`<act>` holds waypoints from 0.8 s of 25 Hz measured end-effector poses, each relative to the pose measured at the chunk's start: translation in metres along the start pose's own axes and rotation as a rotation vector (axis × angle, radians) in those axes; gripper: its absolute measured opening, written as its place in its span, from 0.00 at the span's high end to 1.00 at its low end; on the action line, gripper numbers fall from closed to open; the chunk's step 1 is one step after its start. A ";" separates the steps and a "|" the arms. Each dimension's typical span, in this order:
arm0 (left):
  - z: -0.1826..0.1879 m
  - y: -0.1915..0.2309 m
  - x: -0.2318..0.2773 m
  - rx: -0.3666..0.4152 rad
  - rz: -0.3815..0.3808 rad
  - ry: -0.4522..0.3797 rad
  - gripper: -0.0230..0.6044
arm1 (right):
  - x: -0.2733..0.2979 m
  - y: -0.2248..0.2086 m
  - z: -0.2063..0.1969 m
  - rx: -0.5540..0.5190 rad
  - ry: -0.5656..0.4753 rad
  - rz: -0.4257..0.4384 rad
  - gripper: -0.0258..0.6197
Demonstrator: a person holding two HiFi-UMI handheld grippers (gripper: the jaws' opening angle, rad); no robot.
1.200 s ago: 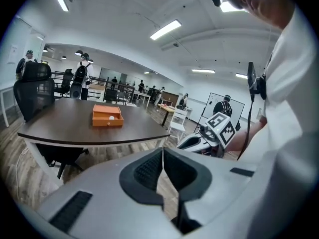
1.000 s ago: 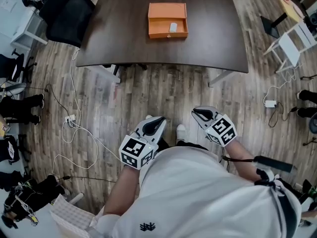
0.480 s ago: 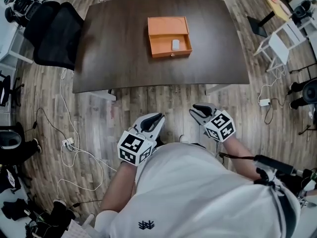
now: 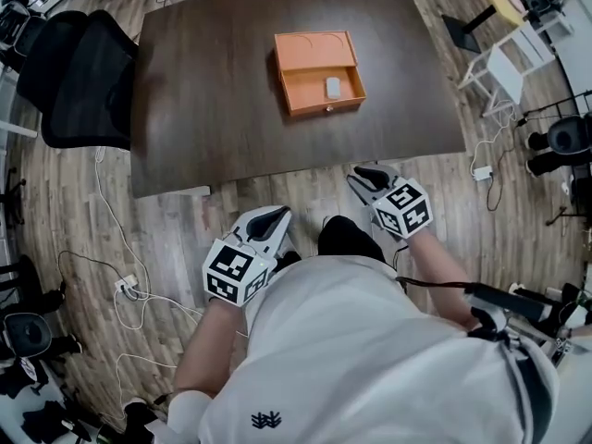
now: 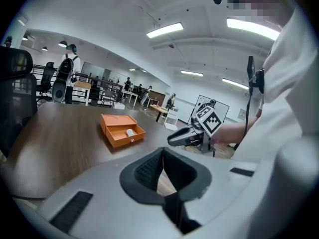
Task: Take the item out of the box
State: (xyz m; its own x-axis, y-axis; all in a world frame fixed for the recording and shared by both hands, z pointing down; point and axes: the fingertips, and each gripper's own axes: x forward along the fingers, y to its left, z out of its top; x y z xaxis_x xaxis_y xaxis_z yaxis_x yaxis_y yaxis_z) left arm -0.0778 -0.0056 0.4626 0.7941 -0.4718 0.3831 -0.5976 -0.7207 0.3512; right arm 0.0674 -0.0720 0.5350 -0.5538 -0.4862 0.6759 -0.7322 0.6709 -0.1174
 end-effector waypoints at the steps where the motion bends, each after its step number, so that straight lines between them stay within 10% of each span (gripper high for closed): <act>1: 0.002 0.003 0.001 -0.007 -0.005 -0.005 0.94 | 0.005 -0.007 0.005 0.002 0.004 -0.008 0.84; 20: 0.094 0.091 0.097 -0.057 0.173 -0.016 0.95 | 0.138 -0.217 0.074 0.070 0.132 0.014 0.77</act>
State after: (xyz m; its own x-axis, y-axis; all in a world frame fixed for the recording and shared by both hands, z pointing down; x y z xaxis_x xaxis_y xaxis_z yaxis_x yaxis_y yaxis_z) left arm -0.0445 -0.1650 0.4519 0.6801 -0.5945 0.4290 -0.7306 -0.5982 0.3293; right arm 0.1205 -0.3264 0.6001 -0.5110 -0.3958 0.7631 -0.7530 0.6342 -0.1753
